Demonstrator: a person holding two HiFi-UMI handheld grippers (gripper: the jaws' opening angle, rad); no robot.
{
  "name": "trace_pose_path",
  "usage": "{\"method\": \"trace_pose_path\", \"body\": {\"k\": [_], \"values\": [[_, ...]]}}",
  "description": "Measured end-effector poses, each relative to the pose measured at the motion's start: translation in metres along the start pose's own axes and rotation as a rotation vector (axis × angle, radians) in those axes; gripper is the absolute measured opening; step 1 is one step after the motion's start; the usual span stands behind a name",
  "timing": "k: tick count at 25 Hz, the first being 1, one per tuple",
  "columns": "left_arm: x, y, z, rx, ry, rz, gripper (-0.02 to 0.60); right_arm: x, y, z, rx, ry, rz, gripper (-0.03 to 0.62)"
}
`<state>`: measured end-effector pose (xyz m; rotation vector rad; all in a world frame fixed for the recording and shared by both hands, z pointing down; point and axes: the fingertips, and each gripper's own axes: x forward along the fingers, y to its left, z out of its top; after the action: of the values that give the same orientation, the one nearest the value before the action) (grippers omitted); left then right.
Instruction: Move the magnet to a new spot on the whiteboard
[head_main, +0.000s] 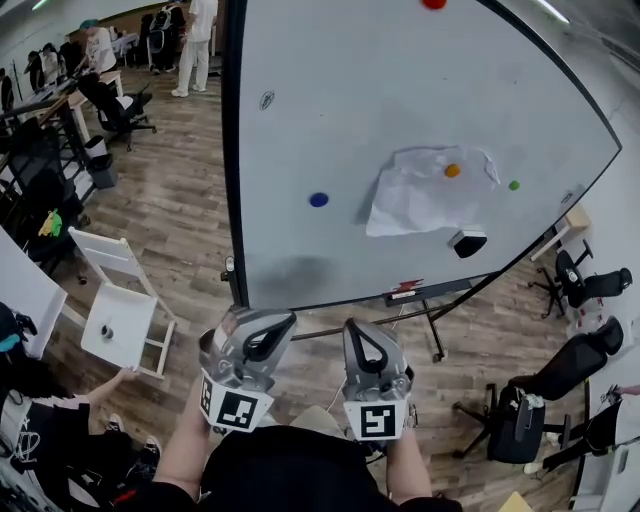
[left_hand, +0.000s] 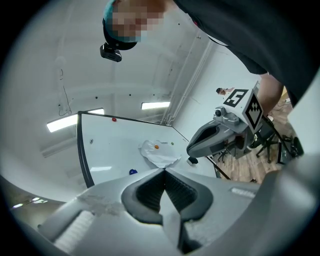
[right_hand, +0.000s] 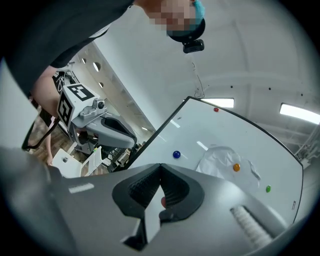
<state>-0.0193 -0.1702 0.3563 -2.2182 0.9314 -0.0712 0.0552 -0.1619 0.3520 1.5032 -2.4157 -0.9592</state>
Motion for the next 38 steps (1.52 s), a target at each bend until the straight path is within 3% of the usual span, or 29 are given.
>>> {"method": "trace_pose_path", "body": {"k": [9,20,38], "values": [[0.012,0.008,-0.009,-0.01,-0.013,-0.014,0.002,0.03,-0.012,0.0,-0.048,-0.014,-0.009,0.003],[0.026,0.029,-0.031,0.001,0.016,0.027,0.002,0.083,-0.034,0.003,-0.046,-0.093,0.007,0.003],[0.042,0.048,-0.049,0.006,0.039,0.068,0.002,0.142,-0.049,0.009,-0.114,-0.123,0.059,0.005]]}}
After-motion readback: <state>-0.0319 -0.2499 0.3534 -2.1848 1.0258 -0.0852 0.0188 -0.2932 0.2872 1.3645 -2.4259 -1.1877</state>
